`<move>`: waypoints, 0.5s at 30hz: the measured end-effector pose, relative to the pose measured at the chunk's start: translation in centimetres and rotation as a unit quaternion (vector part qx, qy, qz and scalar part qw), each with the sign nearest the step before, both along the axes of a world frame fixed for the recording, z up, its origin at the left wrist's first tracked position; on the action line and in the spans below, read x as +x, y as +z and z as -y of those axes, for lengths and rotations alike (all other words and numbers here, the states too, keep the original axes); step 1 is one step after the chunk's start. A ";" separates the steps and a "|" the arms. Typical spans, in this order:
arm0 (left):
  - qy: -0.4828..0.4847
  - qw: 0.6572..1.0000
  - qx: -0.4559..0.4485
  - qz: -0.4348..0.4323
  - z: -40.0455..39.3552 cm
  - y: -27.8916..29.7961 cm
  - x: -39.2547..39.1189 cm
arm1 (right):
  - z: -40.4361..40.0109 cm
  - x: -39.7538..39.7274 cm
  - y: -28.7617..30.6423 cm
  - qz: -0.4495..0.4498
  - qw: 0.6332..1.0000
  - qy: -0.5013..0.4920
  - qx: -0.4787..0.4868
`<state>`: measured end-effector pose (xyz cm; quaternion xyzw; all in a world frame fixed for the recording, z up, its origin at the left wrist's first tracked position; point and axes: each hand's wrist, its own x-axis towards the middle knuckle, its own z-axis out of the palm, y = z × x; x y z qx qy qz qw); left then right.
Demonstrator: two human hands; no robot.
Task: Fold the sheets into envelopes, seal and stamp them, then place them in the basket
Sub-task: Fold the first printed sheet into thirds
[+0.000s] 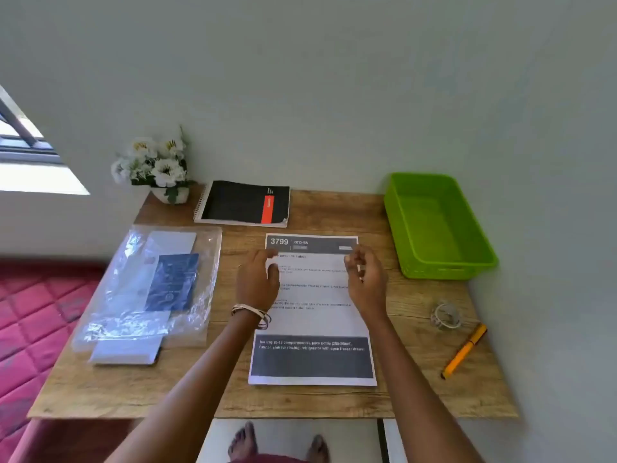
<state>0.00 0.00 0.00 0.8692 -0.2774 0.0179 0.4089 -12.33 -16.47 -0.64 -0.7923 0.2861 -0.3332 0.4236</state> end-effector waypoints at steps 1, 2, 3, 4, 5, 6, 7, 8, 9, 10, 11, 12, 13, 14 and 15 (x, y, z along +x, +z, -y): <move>0.001 1.000 0.006 -0.004 -0.3 -0.6 0.1 | 0.0 -0.2 -0.4 -0.001 1.000 -0.014 0.000; 0.009 1.000 0.014 -0.009 -0.5 -0.8 0.3 | 0.2 -0.3 -0.6 -0.017 0.999 -0.037 0.002; 0.011 0.999 0.028 -0.020 -0.8 -1.5 0.3 | 0.5 -0.4 -1.1 -0.034 0.998 -0.053 0.007; 0.014 0.998 0.043 -0.040 -1.2 -1.7 0.2 | 0.7 -0.5 -1.5 -0.063 0.995 -0.069 0.017; 0.010 0.997 0.050 -0.051 -1.3 -2.0 0.3 | 1.2 -0.3 -1.9 -0.083 0.993 -0.082 0.023; 0.005 0.997 0.055 -0.062 -1.4 -2.1 0.3 | 1.7 -0.1 -2.1 -0.102 0.990 -0.090 0.026; 0.000 0.996 0.058 -0.068 -1.4 -2.3 0.4 | 2.3 0.3 -2.3 -0.113 0.989 -0.094 0.032; -0.005 0.996 0.062 -0.069 -1.3 -2.1 0.4 | 2.9 0.7 -2.4 -0.131 0.986 -0.093 0.037; -0.007 0.996 0.062 -0.069 -1.3 -2.2 0.4 | 3.4 1.3 -2.4 -0.149 0.984 -0.088 0.035; -0.005 0.995 0.063 -0.072 -1.3 -2.1 0.4 | 3.9 1.8 -2.4 -0.173 0.981 -0.081 0.036; -0.002 0.995 0.064 -0.075 -1.3 -2.1 0.4 | 4.4 2.4 -2.5 -0.189 0.978 -0.073 0.043; 0.000 0.995 0.068 -0.077 -1.3 -2.1 0.3 | 5.0 3.0 -2.8 -0.202 0.975 -0.073 0.059; 0.001 0.995 0.072 -0.074 -1.3 -2.2 0.3 | 5.6 3.5 -3.1 -0.207 0.972 -0.079 0.078; 0.002 0.995 0.075 -0.071 -1.3 -2.3 0.3 | 6.1 4.0 -3.3 -0.202 0.970 -0.088 0.099; 0.004 0.995 0.077 -0.071 -1.3 -2.3 0.4 | 6.5 4.3 -3.5 -0.190 0.970 -0.097 0.120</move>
